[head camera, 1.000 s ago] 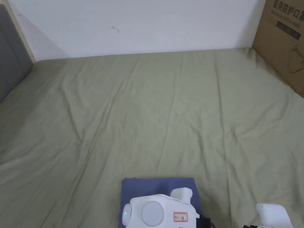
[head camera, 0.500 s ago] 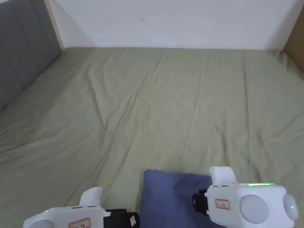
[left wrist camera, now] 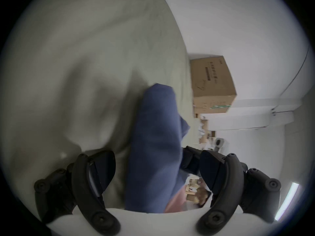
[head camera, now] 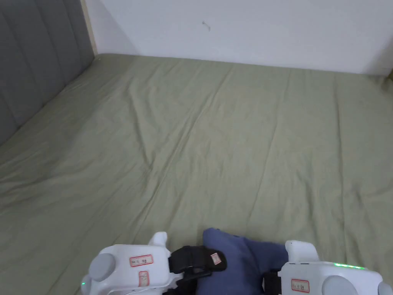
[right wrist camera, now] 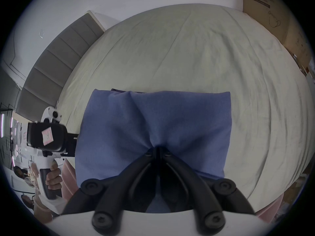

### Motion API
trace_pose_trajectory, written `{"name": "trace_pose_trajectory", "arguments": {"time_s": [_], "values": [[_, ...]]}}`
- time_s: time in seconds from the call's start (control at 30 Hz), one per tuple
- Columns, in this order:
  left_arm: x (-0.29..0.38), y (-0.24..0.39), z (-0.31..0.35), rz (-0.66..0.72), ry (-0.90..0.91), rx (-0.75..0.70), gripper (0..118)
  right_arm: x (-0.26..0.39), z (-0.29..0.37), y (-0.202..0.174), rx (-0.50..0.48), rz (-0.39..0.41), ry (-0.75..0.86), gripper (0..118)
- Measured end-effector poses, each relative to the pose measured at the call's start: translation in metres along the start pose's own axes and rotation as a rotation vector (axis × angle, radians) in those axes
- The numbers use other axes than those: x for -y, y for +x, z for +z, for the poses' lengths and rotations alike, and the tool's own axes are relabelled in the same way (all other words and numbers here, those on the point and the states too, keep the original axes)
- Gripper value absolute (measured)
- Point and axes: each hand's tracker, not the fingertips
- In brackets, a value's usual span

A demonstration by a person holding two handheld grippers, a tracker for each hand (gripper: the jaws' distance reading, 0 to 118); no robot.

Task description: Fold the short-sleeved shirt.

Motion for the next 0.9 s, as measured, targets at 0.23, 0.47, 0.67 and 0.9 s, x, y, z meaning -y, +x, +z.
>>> {"name": "trace_pose_trajectory", "arguments": {"time_s": [0.23, 0.47, 0.67, 0.9], "values": [[0.003, 0.019, -0.002, -0.003, -0.072, -0.085, 33, -0.003, 0.014, -0.004, 0.000, -0.025, -0.006, 4], [-0.043, 0.022, 0.074, -0.177, 0.016, -0.297, 33, -0.008, 0.033, -0.029, 0.026, 0.024, 0.119, 4], [-0.097, 0.019, 0.172, -0.268, 0.114, -0.675, 33, -0.010, 0.041, -0.056, 0.123, 0.134, 0.173, 4], [-0.162, 0.009, 0.244, -0.479, 0.081, -1.390, 33, -0.011, 0.032, -0.069, 0.106, 0.148, 0.156, 4]]}}
